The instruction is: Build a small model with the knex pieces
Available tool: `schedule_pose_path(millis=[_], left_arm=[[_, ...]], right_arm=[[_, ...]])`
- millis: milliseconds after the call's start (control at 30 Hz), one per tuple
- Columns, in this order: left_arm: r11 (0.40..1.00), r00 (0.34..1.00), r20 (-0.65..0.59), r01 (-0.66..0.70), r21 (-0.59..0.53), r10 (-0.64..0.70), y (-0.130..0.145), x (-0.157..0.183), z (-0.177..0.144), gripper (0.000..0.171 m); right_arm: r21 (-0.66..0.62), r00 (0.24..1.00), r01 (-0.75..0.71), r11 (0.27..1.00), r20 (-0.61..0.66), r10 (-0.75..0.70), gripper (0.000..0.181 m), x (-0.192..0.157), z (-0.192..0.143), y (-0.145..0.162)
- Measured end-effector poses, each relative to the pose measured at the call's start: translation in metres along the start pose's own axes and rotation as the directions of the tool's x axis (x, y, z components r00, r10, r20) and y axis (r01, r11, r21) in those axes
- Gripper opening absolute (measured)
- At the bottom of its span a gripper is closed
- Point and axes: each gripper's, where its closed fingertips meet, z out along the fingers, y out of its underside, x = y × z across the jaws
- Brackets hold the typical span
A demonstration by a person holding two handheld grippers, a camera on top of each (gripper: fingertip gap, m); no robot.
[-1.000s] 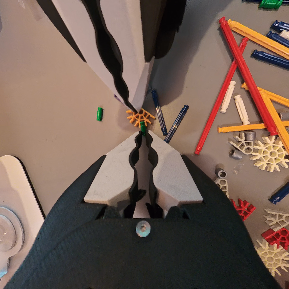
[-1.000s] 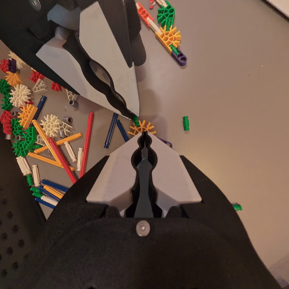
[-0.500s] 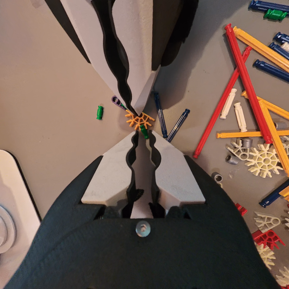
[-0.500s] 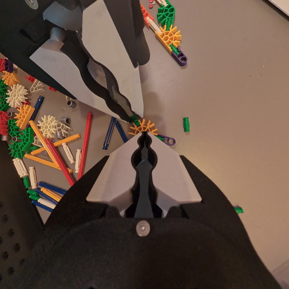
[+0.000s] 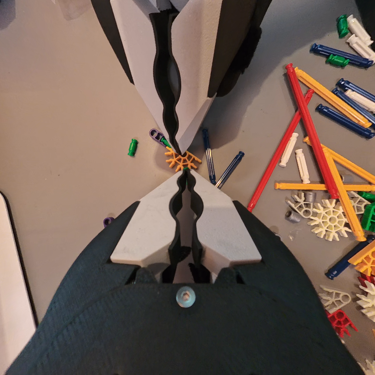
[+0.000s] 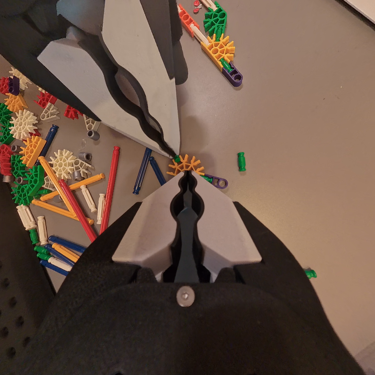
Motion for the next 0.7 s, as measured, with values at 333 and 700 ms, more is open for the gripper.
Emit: schedule_pose_path(millis=[333, 700], left_arm=[[0.999, 0.999, 0.037, -0.01, 0.044, 0.008, -0.0048, -0.0003, 0.0019, 0.0], [1.0, 0.999, 0.033, -0.029, 0.01, 0.029, -0.004, 0.0007, 0.0037, 0.0]], right_arm=[[0.01, 1.0, -0.001, 1.0, 0.0, 0.001, 0.0, 0.0, 0.0001, 0.0002], [0.013, 1.0, -0.003, 1.0, -0.001, 0.003, 0.0, -0.0012, 0.0009, -0.0002]])
